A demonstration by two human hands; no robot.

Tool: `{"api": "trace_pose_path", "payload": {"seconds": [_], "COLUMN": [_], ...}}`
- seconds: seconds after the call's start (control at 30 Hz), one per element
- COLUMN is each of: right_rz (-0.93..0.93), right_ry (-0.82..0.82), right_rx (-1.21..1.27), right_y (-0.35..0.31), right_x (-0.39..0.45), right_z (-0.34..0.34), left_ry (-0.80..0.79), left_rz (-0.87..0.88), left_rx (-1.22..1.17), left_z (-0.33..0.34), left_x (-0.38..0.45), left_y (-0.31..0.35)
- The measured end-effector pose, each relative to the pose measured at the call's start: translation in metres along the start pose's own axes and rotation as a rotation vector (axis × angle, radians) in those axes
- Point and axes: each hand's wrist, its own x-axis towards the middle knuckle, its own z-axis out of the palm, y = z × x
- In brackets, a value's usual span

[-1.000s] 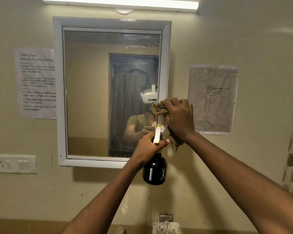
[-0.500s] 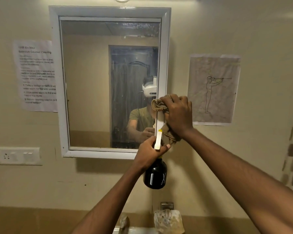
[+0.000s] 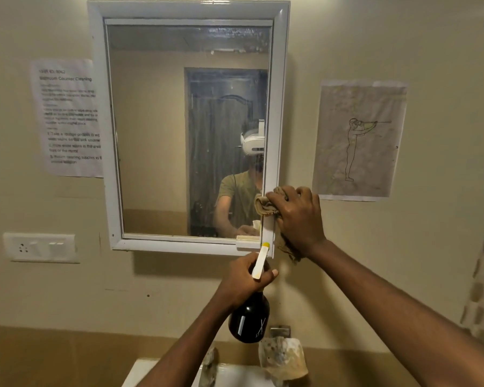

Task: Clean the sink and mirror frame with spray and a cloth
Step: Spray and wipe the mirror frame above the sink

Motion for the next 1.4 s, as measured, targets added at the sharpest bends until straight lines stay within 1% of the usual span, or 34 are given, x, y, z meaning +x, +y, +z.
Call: {"api": "trace_pose_path", "payload": {"seconds": [0.1,0.2,0.3,0.4,0.53,0.7,1.0,1.13,1.3,1.4], "right_rz": [-0.041,-0.074,-0.07,-0.048,-0.019,-0.058,-0.069,-0.063,-0.09,-0.188], "right_ry": [0.016,-0.041,-0.071,-0.055,-0.056,-0.104,-0.127,-0.133,-0.108,-0.061], "right_rx": [0.009,0.013,0.007,0.008,0.048,0.067,0.054,0.07,0.054,0.008], "right_y": [0.0,-0.003,-0.003,-0.002,-0.007,-0.001,0.001,-0.001,-0.003,0.002], "right_x": [-0.025,-0.057,-0.051,-0.04,-0.051,-0.055,-0.057,-0.065,-0.072,-0.071], "right_z": [0.009,0.017,0.016,0.013,0.015,0.014,0.015,0.017,0.018,0.02], "left_ry": [0.015,-0.007,-0.012,0.02,0.048,0.005,0.024,0.065,0.036,0.034], "left_rz": [-0.008,0.002,-0.007,0.013,0.038,0.047,0.083,0.074,0.054,0.054], "left_rx": [-0.02,-0.068,-0.088,-0.077,-0.044,-0.07,-0.083,-0.061,-0.061,-0.065], "left_z": [0.003,0.002,0.002,0.004,0.006,0.002,-0.002,-0.005,-0.011,-0.018], "left_x": [-0.008,-0.015,-0.015,-0.012,-0.012,-0.01,-0.001,0.001,-0.001,-0.004], "left_y": [-0.007,-0.013,-0.012,-0.01,-0.019,-0.027,-0.024,-0.023,-0.027,-0.028]}}
